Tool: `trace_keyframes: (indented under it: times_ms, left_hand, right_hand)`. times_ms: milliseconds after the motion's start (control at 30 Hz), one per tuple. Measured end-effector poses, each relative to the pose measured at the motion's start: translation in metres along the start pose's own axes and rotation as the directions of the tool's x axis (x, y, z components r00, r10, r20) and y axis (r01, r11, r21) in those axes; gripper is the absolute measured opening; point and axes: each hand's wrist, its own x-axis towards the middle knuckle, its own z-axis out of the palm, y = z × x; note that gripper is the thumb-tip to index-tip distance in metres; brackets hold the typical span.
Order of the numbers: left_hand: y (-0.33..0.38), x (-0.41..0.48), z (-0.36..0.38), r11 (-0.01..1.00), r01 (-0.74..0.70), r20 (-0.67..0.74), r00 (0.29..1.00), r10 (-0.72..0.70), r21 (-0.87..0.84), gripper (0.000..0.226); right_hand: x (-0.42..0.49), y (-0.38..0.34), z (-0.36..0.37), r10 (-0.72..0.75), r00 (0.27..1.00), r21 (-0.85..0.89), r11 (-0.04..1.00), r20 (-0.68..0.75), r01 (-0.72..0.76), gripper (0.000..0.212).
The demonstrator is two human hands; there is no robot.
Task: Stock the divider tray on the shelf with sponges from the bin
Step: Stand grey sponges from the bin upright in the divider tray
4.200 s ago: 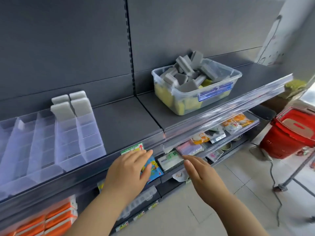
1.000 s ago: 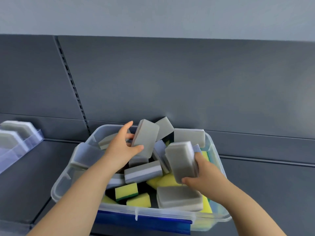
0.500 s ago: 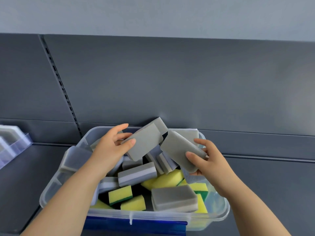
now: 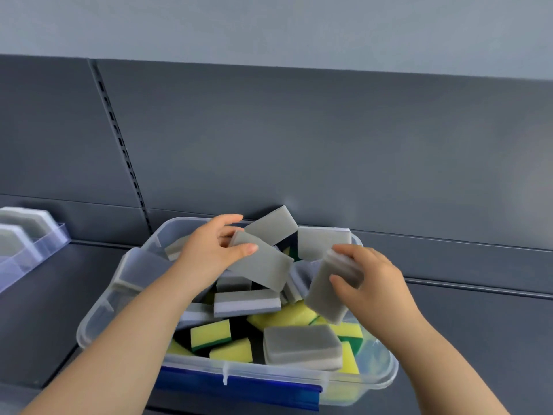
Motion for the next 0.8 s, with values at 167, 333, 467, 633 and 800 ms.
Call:
trace_keyframes:
  times_ms: [167, 333, 467, 633, 800]
  left_hand:
    - [-0.016, -0.004, 0.005, 0.981, 0.03, 0.197, 0.978, -0.068, 0.192, 0.08]
    - [-0.001, -0.011, 0.009, 0.729, -0.206, 0.324, 0.946, -0.022, 0.653, 0.082]
    - [0.024, -0.004, 0.022, 0.253, -0.445, 0.444, 0.894, 0.064, 0.859, 0.068]
    - [0.043, 0.0, 0.049, 0.214, -0.568, 0.587, 0.809, -0.031, 0.794, 0.068]
    - [0.045, 0.001, 0.061, -0.006, -0.661, 0.659, 0.748, -0.077, 0.75, 0.062]
  right_hand:
    - [-0.005, 0.013, 0.014, -0.028, 0.997, -0.108, 0.994, 0.071, 0.035, 0.051]
    - [-0.008, 0.02, 0.01, -0.006, 0.997, -0.098, 0.995, 0.078, 0.014, 0.055]
    - [-0.009, 0.022, 0.009, -0.01, 0.996, -0.091, 0.996, 0.083, 0.017, 0.054]
    - [-0.013, 0.023, 0.009, -0.039, 0.996, -0.103, 0.994, 0.082, 0.047, 0.053]
    - [-0.018, 0.026, 0.008, -0.059, 0.996, -0.077, 0.995, 0.073, 0.064, 0.053]
